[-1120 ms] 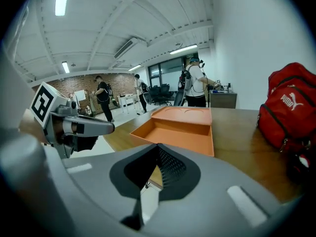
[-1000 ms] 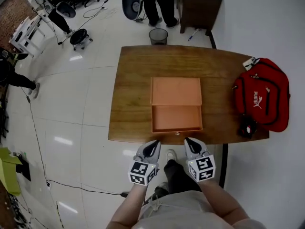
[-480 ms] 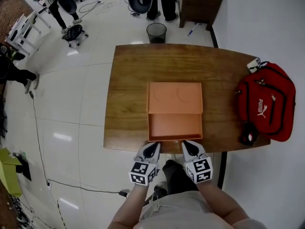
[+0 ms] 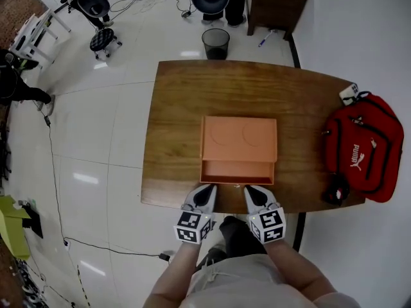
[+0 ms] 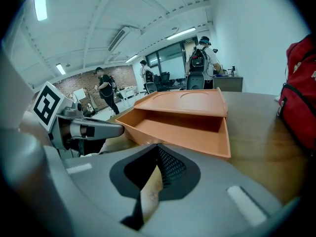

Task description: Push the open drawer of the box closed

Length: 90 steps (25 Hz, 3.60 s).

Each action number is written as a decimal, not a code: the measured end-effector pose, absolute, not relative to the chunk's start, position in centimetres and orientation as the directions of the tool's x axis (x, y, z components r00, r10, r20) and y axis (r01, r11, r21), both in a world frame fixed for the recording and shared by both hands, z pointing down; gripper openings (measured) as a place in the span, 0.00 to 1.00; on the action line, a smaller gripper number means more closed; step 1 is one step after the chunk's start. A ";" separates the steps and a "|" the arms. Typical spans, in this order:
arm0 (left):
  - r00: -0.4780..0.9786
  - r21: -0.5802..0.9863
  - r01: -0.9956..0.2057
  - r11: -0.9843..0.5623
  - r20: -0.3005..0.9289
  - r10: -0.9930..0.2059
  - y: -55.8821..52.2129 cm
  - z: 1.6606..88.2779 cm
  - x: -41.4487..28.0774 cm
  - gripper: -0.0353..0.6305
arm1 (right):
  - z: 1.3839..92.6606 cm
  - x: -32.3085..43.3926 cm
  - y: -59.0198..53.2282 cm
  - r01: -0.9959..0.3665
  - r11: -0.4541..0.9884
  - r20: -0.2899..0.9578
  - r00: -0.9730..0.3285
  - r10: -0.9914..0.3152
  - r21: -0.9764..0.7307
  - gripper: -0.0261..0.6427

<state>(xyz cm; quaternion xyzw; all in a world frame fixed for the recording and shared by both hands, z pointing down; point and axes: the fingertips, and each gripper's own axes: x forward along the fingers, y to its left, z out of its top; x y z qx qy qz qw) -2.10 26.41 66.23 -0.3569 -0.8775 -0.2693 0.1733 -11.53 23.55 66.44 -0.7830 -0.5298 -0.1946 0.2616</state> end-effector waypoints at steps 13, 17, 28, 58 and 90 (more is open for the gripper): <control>-0.679 0.344 0.728 0.592 0.482 0.554 31.5 65.8 -3.3 0.06 | 66.3 -12.4 28.7 0.933 -0.304 0.570 0.357 0.740 -0.190 0.05; -0.681 0.343 0.726 0.596 0.474 0.558 32.8 65.8 -3.8 0.06 | 66.3 -12.9 30.0 0.935 -0.303 0.565 0.354 0.745 -0.187 0.05; -0.714 0.325 0.696 0.640 0.413 0.566 32.1 61.9 -3.9 0.06 | 63.5 -12.6 29.4 0.927 -0.340 0.510 0.372 0.776 -0.159 0.05; -0.816 0.081 0.578 0.812 0.036 0.577 1.2 41.3 6.3 0.06 | 44.2 -6.0 -0.7 0.962 -0.269 0.150 0.260 0.954 0.042 0.05; -0.791 0.102 0.610 0.786 0.014 0.612 -5.7 39.0 7.1 0.06 | 40.6 -4.2 -8.8 0.941 -0.335 0.130 0.328 0.936 0.039 0.05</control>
